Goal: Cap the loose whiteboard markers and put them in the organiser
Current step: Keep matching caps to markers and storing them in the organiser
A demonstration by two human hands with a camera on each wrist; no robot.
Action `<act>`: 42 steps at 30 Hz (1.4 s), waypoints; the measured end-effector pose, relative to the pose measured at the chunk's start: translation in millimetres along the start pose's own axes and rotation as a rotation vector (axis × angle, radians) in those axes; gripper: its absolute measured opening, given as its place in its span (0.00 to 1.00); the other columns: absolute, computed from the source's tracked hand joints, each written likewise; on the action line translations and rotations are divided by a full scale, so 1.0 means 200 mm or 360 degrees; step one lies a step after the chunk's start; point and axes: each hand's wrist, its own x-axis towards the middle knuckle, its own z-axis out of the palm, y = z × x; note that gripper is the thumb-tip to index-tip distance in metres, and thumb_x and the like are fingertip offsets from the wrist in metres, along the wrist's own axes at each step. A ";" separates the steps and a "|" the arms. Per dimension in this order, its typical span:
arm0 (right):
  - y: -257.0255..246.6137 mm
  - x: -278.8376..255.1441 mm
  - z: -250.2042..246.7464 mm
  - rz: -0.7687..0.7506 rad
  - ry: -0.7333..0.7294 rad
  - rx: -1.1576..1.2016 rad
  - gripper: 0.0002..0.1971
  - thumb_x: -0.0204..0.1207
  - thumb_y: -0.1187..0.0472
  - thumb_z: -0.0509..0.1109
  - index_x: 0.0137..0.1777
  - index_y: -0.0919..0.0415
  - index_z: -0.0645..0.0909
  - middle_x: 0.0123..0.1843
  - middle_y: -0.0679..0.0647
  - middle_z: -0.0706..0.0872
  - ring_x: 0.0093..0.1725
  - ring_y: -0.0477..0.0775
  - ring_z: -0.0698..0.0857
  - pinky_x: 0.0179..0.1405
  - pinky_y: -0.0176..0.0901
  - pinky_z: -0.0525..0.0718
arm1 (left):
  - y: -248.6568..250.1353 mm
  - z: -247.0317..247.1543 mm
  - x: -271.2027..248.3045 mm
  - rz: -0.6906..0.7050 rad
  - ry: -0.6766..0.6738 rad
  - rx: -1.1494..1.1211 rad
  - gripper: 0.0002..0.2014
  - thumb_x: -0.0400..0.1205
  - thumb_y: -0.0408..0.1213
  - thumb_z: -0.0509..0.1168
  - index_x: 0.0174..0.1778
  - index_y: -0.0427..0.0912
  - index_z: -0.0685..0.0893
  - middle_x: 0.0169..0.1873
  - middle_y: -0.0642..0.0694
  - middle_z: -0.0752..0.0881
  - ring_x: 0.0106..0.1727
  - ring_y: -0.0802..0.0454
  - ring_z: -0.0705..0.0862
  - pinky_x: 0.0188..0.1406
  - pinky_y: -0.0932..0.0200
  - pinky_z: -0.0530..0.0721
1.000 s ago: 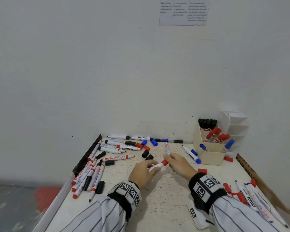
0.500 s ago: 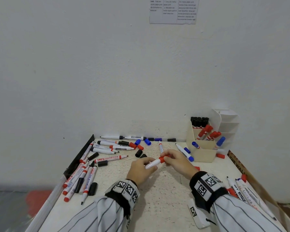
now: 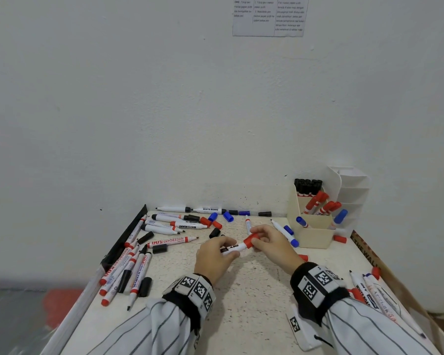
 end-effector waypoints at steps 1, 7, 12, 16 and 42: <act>0.00 0.00 0.00 0.0005 -0.0008 0.0008 0.10 0.79 0.67 0.65 0.57 0.55 0.76 0.51 0.54 0.83 0.47 0.48 0.84 0.45 0.35 0.86 | 0.00 0.00 0.00 0.0007 0.0005 0.0004 0.12 0.74 0.40 0.74 0.53 0.51 0.86 0.48 0.57 0.86 0.51 0.60 0.81 0.59 0.56 0.80; -0.01 -0.01 0.01 0.0021 0.0007 0.0059 0.09 0.79 0.67 0.66 0.54 0.54 0.76 0.50 0.55 0.83 0.45 0.50 0.85 0.45 0.37 0.87 | 0.00 -0.01 -0.01 0.0006 0.0034 -0.0040 0.10 0.74 0.39 0.74 0.49 0.51 0.84 0.44 0.57 0.84 0.48 0.59 0.81 0.52 0.61 0.81; -0.01 -0.02 0.02 0.0082 -0.0037 0.0169 0.09 0.78 0.69 0.66 0.51 0.54 0.76 0.51 0.61 0.84 0.43 0.51 0.87 0.43 0.38 0.88 | 0.00 0.01 -0.02 0.0040 0.0002 -0.0063 0.10 0.74 0.39 0.74 0.50 0.50 0.84 0.44 0.57 0.82 0.47 0.61 0.80 0.44 0.72 0.75; -0.02 -0.02 0.03 0.0171 -0.0009 0.0053 0.02 0.81 0.60 0.64 0.50 0.54 0.77 0.40 0.55 0.83 0.31 0.47 0.79 0.31 0.37 0.82 | 0.00 0.01 -0.02 0.0030 0.0002 -0.0070 0.14 0.74 0.39 0.74 0.55 0.48 0.84 0.45 0.56 0.82 0.46 0.59 0.81 0.48 0.68 0.80; -0.08 -0.04 0.06 0.0484 -0.0054 -0.0353 0.17 0.85 0.48 0.49 0.43 0.56 0.74 0.33 0.51 0.70 0.30 0.45 0.68 0.30 0.36 0.67 | 0.10 -0.02 -0.04 0.0145 -0.0173 0.0465 0.18 0.80 0.54 0.63 0.63 0.54 0.83 0.52 0.55 0.87 0.52 0.58 0.82 0.48 0.60 0.81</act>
